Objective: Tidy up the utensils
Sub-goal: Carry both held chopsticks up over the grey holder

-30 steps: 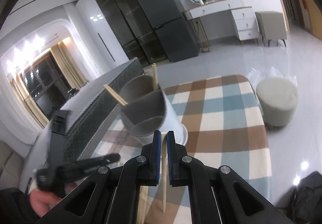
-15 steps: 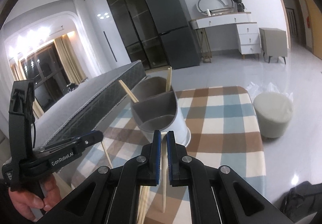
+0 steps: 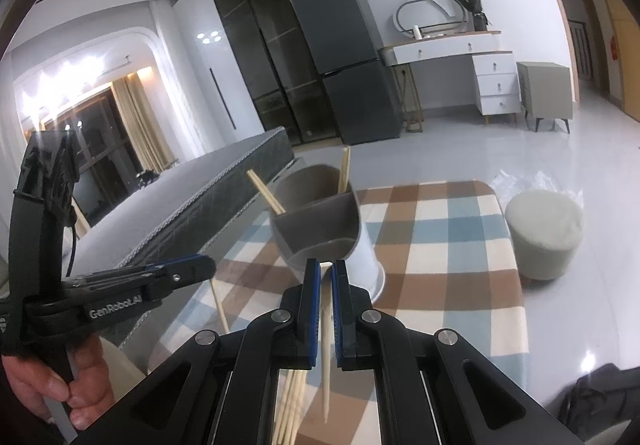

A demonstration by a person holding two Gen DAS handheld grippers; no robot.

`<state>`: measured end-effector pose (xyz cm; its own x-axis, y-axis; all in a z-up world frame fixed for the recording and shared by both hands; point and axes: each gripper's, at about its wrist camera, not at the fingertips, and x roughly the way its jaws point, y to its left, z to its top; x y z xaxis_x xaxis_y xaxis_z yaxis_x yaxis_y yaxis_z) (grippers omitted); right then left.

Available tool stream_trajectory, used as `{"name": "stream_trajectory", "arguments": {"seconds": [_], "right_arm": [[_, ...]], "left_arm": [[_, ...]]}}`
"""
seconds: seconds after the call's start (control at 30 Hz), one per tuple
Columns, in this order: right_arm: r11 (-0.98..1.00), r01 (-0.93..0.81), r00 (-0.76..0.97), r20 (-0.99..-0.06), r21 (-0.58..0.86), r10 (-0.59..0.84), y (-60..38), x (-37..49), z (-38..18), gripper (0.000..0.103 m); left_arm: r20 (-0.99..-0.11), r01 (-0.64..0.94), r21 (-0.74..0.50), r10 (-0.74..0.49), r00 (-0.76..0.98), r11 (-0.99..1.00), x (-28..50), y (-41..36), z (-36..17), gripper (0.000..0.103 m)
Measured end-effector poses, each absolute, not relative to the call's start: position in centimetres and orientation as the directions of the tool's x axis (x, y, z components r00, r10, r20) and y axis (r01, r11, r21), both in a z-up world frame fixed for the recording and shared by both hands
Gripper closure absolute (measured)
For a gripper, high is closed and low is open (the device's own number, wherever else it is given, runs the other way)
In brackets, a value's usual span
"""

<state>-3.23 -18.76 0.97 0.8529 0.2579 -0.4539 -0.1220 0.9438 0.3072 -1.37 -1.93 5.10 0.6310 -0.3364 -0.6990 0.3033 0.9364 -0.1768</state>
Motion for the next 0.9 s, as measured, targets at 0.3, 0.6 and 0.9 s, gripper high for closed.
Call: {"name": "stream_trajectory", "arguments": {"seconds": [0.3,0.6,0.9], "right_arm": [[0.946,-0.134,0.871,-0.42,0.295,0.254,-19.8,-0.7,4.7,0.098],[0.951,-0.205,0.896,-0.347,0.231,0.277,-19.5,3.2,11.8,0.098],[0.952,-0.256,0.904,-0.306,0.168,0.298,-17.5,7.9,16.0,0.098]], "left_arm": [[-0.609,0.276,-0.298,-0.405,0.682,0.914,0.7,-0.1,10.6,0.101],[-0.481,0.235,-0.368,-0.4,0.78,0.9,3.6,1.7,16.1,0.101],[-0.4,0.174,-0.41,-0.348,0.848,0.895,7.1,2.7,16.8,0.101]]}}
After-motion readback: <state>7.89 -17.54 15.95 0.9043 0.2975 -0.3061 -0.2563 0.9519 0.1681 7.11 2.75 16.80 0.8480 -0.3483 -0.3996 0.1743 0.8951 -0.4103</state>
